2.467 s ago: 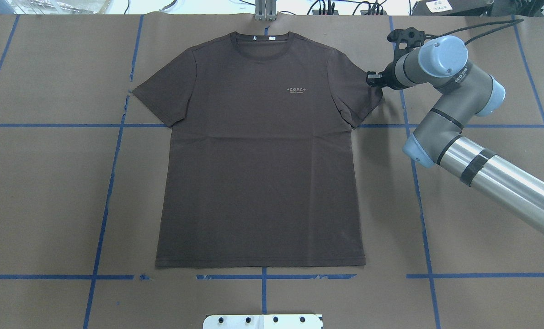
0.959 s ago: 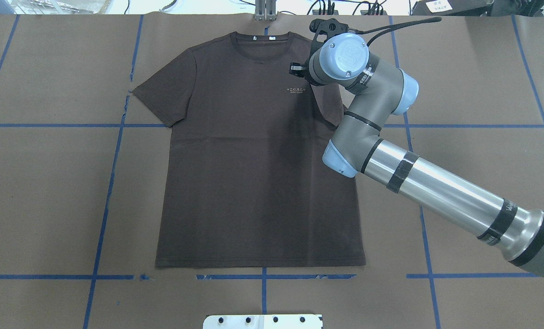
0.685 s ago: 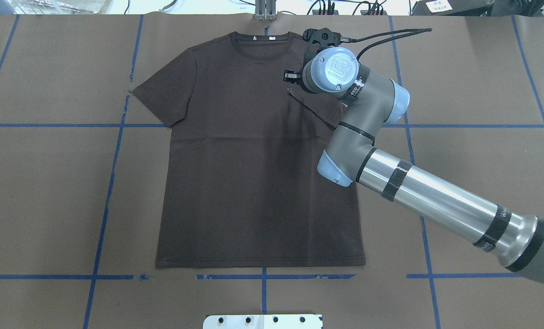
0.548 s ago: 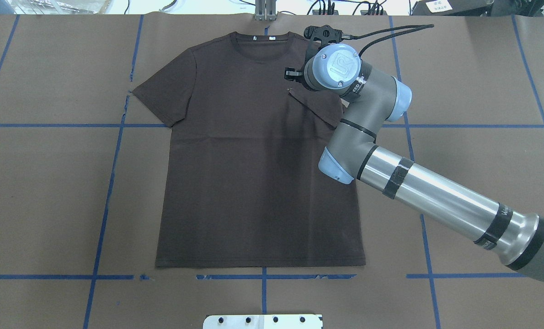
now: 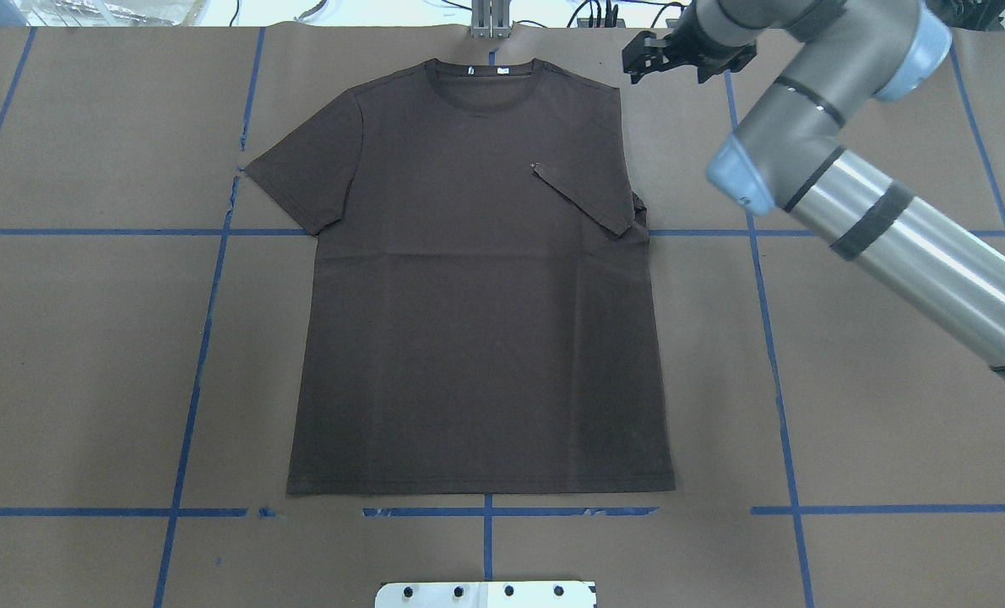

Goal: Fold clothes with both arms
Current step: 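Release the sleeve and raise the right gripper away while the left arm approaches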

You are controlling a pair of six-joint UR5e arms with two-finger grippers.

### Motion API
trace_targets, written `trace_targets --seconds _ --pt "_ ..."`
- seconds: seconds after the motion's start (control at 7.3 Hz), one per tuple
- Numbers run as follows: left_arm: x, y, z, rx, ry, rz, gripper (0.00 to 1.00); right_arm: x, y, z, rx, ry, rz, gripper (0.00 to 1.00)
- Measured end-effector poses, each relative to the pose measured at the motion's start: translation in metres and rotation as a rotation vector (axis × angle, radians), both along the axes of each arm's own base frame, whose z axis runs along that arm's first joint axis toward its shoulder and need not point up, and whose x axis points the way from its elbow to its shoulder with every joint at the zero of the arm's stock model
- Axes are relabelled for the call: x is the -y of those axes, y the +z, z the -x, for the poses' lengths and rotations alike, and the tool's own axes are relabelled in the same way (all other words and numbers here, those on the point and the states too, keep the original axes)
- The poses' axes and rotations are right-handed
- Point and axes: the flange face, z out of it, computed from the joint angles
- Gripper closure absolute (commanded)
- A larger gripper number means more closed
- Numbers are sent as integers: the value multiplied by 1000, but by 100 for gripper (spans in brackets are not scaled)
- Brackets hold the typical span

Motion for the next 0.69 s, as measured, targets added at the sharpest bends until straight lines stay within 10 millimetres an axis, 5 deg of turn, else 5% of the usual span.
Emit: trace_targets --seconds 0.27,0.41,0.69 --pt "24 -20 -93 -121 -93 182 35 -4 59 -94 -17 -82 -47 0" --pt "41 -22 -136 -152 -124 260 37 -8 80 -118 -26 -106 -61 0" --pt "66 -12 -208 -181 -197 337 37 -11 96 -134 -34 -115 -61 0"
